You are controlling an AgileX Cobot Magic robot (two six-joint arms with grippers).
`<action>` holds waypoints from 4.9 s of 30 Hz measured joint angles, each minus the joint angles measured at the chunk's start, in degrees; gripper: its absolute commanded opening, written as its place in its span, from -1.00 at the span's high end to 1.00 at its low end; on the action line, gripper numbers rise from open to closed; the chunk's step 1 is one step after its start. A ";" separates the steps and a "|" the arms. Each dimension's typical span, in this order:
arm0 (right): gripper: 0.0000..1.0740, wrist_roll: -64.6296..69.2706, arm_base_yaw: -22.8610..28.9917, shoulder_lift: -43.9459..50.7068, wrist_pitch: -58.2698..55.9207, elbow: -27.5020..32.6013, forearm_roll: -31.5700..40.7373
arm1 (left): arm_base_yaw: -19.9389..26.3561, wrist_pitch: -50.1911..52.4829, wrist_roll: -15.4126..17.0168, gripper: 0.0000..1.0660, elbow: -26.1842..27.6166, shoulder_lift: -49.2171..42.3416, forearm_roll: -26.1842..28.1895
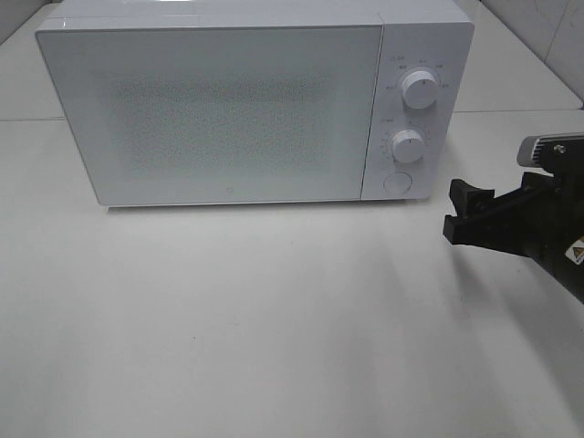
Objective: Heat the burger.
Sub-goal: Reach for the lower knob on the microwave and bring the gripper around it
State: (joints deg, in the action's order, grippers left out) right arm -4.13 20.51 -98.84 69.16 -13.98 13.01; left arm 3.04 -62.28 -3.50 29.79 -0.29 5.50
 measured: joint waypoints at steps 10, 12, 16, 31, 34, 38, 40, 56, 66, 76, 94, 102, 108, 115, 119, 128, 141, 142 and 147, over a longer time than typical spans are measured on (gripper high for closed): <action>-0.42 1.03 4.58 -2.01 0.11 -5.90 4.01 | 0.00 0.00 0.00 -0.89 0.00 0.00 0.00; -0.42 1.03 4.87 -2.69 0.11 -6.47 4.35 | 0.00 0.00 0.00 -0.89 0.00 0.00 0.00; -0.42 1.09 5.67 -4.47 0.06 -8.02 4.41 | 0.00 0.00 0.00 -0.89 0.00 0.00 0.00; -0.42 1.09 7.45 -12.03 0.06 -16.10 7.22 | 0.00 0.00 0.00 -0.88 0.00 0.00 0.00; -0.42 1.09 7.45 -13.18 0.06 -17.36 7.45 | 0.00 0.00 0.00 -0.88 0.00 0.00 0.00; -0.42 0.92 7.45 -14.32 0.06 -19.02 7.45 | 0.00 0.00 0.00 -0.88 0.00 0.00 0.00; -0.42 0.29 7.45 -14.55 0.06 -20.05 7.45 | 0.00 0.00 0.00 -0.88 0.00 0.00 0.00; -0.42 -0.52 7.45 -16.50 0.06 -22.98 7.56 | 0.00 0.00 0.00 -0.88 0.00 0.00 0.00; -0.42 -1.09 7.45 -17.07 0.11 -23.26 8.82 | 0.00 0.00 0.00 -0.88 0.00 0.00 0.00; -0.42 -1.15 7.45 -18.56 -0.17 -24.29 9.34 | 0.00 0.00 0.00 -0.88 0.00 0.00 0.00; 0.26 -1.09 7.62 -18.56 -0.29 -24.58 10.49 | 0.00 0.00 0.00 -0.88 0.00 0.00 0.00; 0.75 -0.74 7.62 -18.62 -0.40 -24.64 11.12 | 0.00 0.00 0.00 -0.88 0.00 0.00 0.00; 0.72 0.00 7.62 -18.62 -0.40 -24.64 11.12 | 0.00 0.00 0.00 -0.88 0.00 0.00 0.00; 0.67 15.93 7.62 -18.62 -0.40 -24.64 10.94 | 0.00 0.00 0.00 -0.88 0.00 0.00 0.00; 0.66 27.67 7.62 -18.62 -0.34 -24.64 10.83 | 0.00 0.00 0.00 -0.88 0.00 0.00 0.00; 0.61 73.40 7.62 -18.62 -0.06 -24.29 10.66 | 0.00 0.00 0.00 -0.88 0.00 0.00 0.00; 0.55 102.67 7.62 -18.68 0.00 -24.29 11.06 | 0.00 0.00 0.00 -0.88 0.00 0.00 0.00; 0.54 102.96 7.62 -18.68 0.00 -24.29 11.06 | 0.00 0.00 0.00 -0.88 0.00 0.00 0.00; 0.48 103.42 7.62 -18.68 0.00 -24.29 11.06 | 0.00 0.00 0.00 -0.88 0.00 0.00 0.00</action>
State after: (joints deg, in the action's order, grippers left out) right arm 99.29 28.13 -117.51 69.16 -38.27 24.06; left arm 3.04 -62.28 -3.50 29.79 -0.29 5.50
